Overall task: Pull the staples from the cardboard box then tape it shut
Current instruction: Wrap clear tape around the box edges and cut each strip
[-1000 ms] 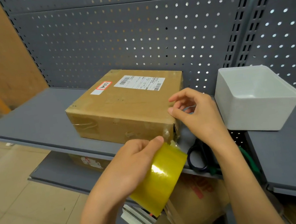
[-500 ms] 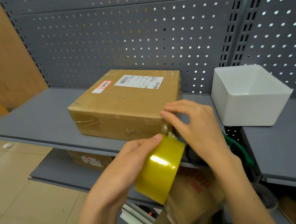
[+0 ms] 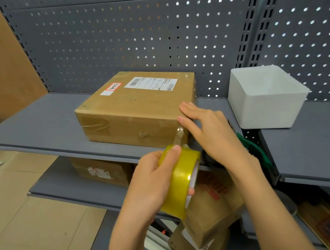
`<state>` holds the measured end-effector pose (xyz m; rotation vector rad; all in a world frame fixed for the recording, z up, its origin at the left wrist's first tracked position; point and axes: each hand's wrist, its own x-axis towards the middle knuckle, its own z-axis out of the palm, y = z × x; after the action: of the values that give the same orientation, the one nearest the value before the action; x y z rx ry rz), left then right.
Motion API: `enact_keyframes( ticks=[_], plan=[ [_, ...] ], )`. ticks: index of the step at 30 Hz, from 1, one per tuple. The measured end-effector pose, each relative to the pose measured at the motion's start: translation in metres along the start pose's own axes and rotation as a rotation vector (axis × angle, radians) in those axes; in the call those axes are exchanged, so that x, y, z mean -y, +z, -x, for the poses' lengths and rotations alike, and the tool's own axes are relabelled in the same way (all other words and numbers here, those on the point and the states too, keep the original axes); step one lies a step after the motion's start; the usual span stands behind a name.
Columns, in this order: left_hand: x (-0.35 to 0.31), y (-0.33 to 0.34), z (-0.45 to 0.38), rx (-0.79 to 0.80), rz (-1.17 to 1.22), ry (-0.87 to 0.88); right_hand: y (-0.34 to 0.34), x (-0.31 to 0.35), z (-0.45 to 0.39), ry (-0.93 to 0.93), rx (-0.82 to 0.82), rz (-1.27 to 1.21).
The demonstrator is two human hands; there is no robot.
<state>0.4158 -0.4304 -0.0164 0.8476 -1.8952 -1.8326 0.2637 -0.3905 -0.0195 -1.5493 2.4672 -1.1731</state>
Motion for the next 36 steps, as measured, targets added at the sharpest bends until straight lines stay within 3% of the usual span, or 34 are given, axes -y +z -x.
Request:
enact_keyframes(
  ticks=[16,36],
  plan=[
    [0.007,-0.002,0.011,0.026,0.051,-0.161,0.006,-0.001,0.007,0.023,0.024,0.047],
    [0.021,-0.005,0.014,0.063,0.006,-0.143,0.015,-0.003,0.008,-0.001,-0.06,0.287]
  ],
)
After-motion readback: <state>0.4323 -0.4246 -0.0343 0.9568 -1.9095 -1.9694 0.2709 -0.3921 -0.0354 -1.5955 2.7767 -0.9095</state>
